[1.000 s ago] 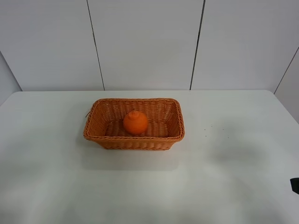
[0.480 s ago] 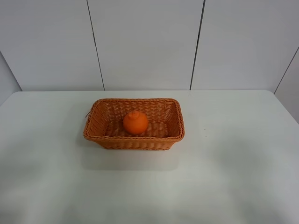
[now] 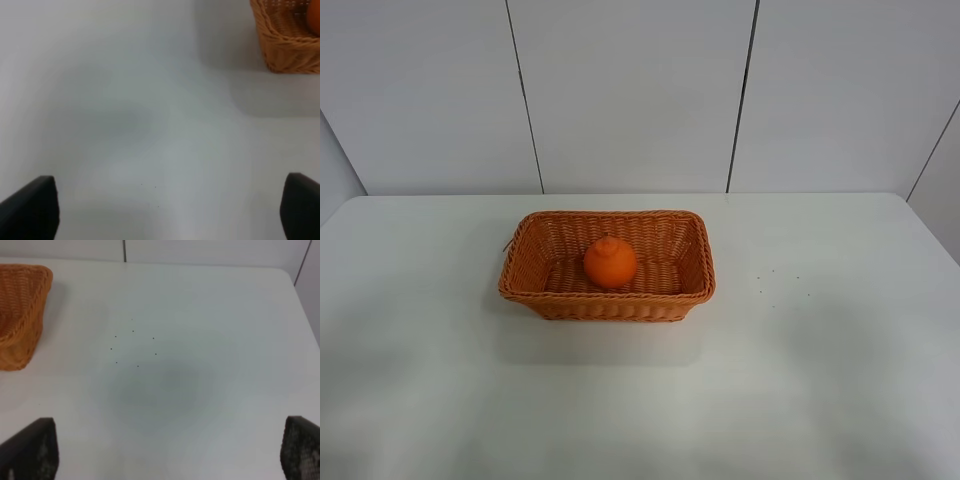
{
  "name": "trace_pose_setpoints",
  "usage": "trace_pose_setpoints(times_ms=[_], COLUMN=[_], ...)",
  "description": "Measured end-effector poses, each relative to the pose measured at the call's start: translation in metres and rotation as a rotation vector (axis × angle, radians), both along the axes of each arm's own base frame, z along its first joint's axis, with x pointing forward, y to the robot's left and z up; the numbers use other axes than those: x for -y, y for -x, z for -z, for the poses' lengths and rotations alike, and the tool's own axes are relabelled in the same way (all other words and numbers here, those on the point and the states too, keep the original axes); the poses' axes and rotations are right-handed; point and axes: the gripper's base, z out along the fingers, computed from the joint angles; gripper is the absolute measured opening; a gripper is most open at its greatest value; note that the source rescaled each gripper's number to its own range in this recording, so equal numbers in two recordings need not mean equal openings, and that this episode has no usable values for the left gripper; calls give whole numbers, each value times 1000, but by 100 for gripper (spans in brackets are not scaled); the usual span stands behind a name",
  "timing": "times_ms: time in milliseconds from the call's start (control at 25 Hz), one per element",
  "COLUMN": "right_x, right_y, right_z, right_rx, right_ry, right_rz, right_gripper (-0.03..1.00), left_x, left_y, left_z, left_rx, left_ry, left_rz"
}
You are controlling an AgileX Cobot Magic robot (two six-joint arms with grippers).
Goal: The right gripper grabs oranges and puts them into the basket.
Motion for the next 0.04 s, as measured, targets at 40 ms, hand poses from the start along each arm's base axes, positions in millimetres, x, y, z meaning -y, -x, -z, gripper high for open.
trace_pose_setpoints(times_ms=[40], right_x=[0], right_y=[0], right_z=[0], right_rx=[0], right_ry=[0], right_rz=[0], right_gripper=[100], left_x=[0], left_y=[0], left_z=[0], left_rx=[0], left_ry=[0], left_rz=[0])
